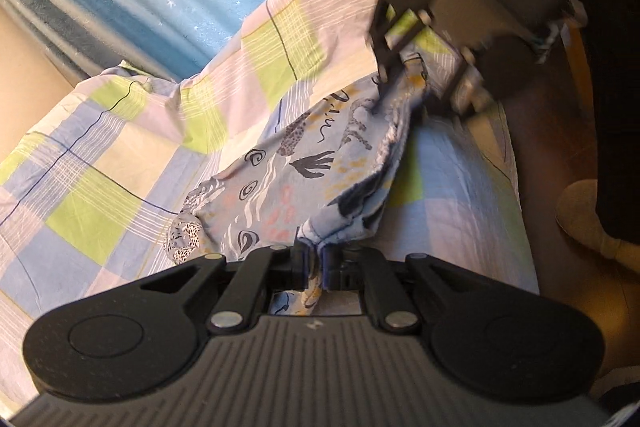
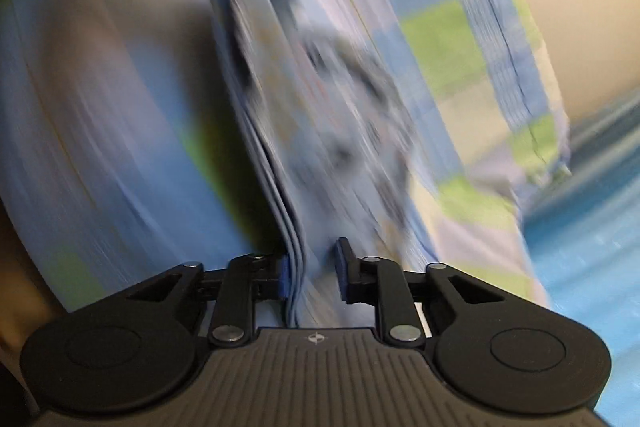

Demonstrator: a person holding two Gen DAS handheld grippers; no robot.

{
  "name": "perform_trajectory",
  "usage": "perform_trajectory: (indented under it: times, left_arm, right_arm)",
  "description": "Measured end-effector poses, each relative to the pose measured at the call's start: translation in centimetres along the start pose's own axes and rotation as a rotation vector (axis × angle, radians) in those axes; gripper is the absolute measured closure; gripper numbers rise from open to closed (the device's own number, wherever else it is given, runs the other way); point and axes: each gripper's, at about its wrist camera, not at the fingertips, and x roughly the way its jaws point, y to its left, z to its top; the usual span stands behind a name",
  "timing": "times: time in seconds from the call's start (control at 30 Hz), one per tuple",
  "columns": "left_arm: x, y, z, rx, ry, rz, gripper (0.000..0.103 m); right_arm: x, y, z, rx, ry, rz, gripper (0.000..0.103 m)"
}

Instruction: Fold clothes

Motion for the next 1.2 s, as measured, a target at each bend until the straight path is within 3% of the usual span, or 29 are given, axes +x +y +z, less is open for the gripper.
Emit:
perform_trajectory:
  times: [0.17,0.23,0.3,0.47,0.67,0.8,0.97,1.07,1.2]
  left_arm:
    - [0.1,-0.4,0.3,0.023,-0.007,-0.005,0.098]
    - [0.1,-0.1,0.3,0.014,-0.003,-0.005,0.099]
    - [0.0,0.5,0.4,-0.001,0.003,-0.005,0.1]
    - [-3.9,3.2,0.6,-0.062,0.023,0.005,0.1]
    - [-10.4,5.4,1.3,-0.087,0.061,-0.033,0.1]
    - [-11.7,6.9,1.4,-0.166,0.07,-0.049,0.1]
    - [-6.9,12.5,0.7,-0.42,0.101,-0.072,0.1]
    - [-1.4,15.9,-0.8,-0.556,0.142,-0.091,0.1]
    - [6.1,19.0,-4.1,-0.71,0.207,-0.122,0.1]
  right_arm:
    - [1.3,-1.0,-3.0,-0.023,0.037,-0.005,0.085]
    - [1.4,-1.2,-3.1,-0.003,0.046,0.015,0.1]
    - [0.5,-1.5,-2.8,0.029,0.045,0.024,0.101]
    - [-5.0,-2.3,-1.8,0.061,-0.003,0.073,0.101]
    - [-13.0,-3.2,0.2,0.107,-0.074,0.115,0.101]
    - [-15.3,-5.2,1.5,0.114,-0.111,0.109,0.101]
    - [-10.8,-10.2,3.5,0.119,-0.097,0.167,0.101]
    - [-5.0,-13.5,4.8,0.164,-0.068,0.226,0.1]
    - [3.9,-16.5,5.2,0.315,-0.008,0.353,0.1]
